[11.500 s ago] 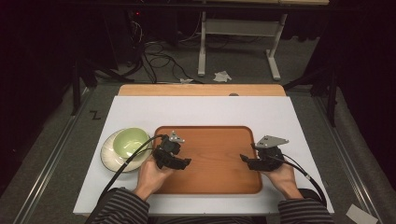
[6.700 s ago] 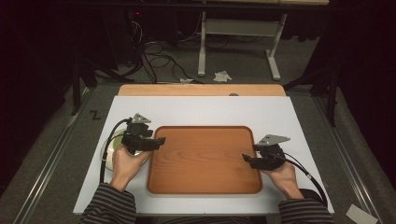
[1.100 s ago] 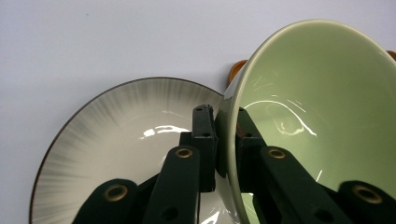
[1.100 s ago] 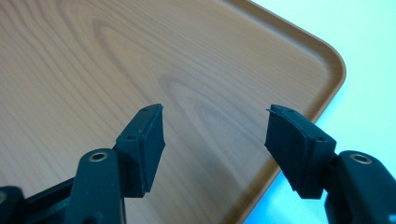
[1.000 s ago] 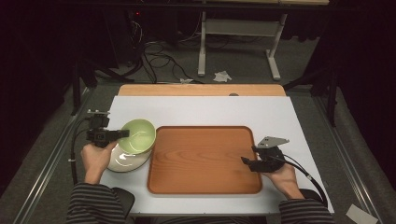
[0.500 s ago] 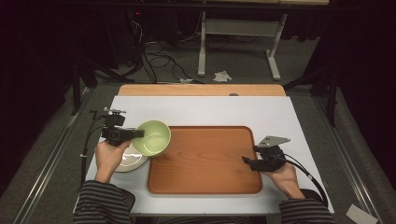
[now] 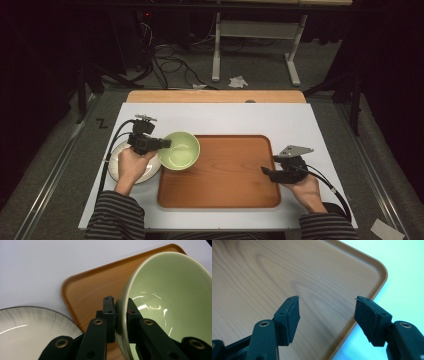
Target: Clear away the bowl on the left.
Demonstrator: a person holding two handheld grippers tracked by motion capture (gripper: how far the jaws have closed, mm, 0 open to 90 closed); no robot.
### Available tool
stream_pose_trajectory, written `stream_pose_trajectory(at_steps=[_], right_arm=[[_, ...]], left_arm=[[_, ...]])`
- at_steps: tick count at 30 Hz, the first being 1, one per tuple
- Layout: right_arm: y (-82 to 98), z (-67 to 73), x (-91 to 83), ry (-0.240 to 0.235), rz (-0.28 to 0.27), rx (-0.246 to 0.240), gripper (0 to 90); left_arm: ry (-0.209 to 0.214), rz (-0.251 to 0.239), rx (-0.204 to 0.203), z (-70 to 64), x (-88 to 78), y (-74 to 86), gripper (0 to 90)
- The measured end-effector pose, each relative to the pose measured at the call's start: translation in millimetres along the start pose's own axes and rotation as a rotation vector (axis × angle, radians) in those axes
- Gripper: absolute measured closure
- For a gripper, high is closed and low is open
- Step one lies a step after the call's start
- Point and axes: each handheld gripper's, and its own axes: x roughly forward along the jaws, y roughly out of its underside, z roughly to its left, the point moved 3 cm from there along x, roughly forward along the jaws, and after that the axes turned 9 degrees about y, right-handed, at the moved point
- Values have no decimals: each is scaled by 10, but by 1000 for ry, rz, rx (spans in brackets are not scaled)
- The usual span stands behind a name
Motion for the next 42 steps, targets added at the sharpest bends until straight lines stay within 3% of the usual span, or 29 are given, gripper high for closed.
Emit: stream_pose_trajectory(at_steps=[5,10,15,24,37,42], right_arm=[[1,1,4,1,6,-5,388],[3,3,7,5,-3,-11,389],[5,-2,9,6,-1,-8,389],[6,0,7,9,-2,-11,392],[4,4,8,6,-4,-11,392],[-8,-3,0,11,-2,3,394]], left_arm=[[37,26,36,-104,127,-79,829],[35,61,77,-197,252,-150,829],[65,79,100,-303,406,-189,829],[65,157,154,-452,704,-176,826],[80,187,118,-413,1004,-133,823],[93,187,76,-362,1111,-126,823]])
